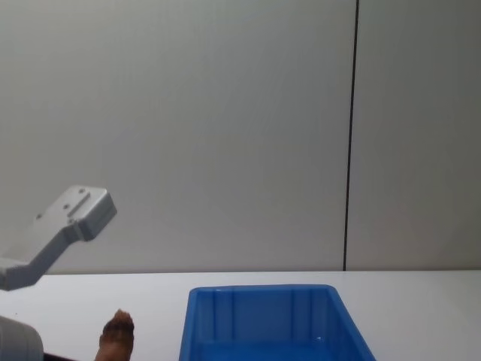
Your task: Pick up the two dolls from the table and place them into the box.
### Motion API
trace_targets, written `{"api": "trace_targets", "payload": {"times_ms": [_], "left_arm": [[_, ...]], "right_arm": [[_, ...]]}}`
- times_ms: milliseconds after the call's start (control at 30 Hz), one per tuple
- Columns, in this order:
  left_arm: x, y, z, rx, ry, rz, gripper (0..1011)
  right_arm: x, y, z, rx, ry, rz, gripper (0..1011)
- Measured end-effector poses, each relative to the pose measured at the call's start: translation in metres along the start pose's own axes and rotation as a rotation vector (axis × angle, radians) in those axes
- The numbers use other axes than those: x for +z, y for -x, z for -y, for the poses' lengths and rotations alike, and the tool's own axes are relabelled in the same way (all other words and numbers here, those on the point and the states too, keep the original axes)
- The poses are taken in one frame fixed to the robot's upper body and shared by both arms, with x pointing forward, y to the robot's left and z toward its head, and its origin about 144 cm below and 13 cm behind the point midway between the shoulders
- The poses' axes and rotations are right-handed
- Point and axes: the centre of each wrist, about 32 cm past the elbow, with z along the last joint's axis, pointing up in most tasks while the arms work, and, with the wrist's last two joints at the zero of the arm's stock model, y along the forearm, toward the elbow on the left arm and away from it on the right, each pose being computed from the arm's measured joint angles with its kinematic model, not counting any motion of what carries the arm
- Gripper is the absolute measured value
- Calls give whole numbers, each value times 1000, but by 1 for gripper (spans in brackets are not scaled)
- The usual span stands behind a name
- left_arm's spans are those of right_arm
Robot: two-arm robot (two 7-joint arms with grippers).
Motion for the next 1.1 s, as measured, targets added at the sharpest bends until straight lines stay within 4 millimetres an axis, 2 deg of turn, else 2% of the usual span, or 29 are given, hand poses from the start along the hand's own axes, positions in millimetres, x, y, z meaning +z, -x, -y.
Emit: {"api": "trace_targets", "payload": {"times_ms": [533, 1100], "left_arm": [[10, -1, -15, -20, 208, 3, 325], [37, -3, -24, -218, 368, 22, 325]], "right_arm": [[0, 0, 0, 0, 0, 0, 1001], [0, 0, 0, 0, 0, 0, 1001]]}}
